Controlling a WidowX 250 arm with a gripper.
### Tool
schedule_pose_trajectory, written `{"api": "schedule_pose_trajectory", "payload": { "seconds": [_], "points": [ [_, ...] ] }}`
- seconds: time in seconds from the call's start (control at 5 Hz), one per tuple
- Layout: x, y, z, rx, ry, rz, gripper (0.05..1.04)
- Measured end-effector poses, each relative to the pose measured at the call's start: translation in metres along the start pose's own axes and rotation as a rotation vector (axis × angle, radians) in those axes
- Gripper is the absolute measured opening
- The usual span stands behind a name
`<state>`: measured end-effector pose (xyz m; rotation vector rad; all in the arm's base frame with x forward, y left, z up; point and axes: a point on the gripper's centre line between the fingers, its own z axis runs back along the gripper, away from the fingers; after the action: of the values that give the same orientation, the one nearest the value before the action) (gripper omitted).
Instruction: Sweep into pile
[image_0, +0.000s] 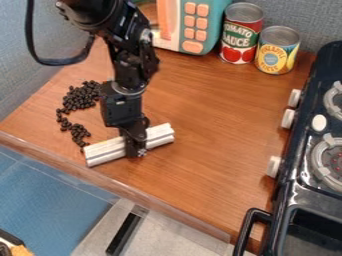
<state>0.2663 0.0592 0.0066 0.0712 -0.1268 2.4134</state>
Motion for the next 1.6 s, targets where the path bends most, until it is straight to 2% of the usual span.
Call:
{"api": "schedule_pose_trajectory", "payload": {
  "seconds": [1.0, 1.6],
  "points": [
    [0.027, -0.034, -0.004, -0.048, -0.036, 0.002, 0.388],
    [0.031, -0.065, -0.007, -0.105, -0.066, -0.035, 0.388]
  ]
}}
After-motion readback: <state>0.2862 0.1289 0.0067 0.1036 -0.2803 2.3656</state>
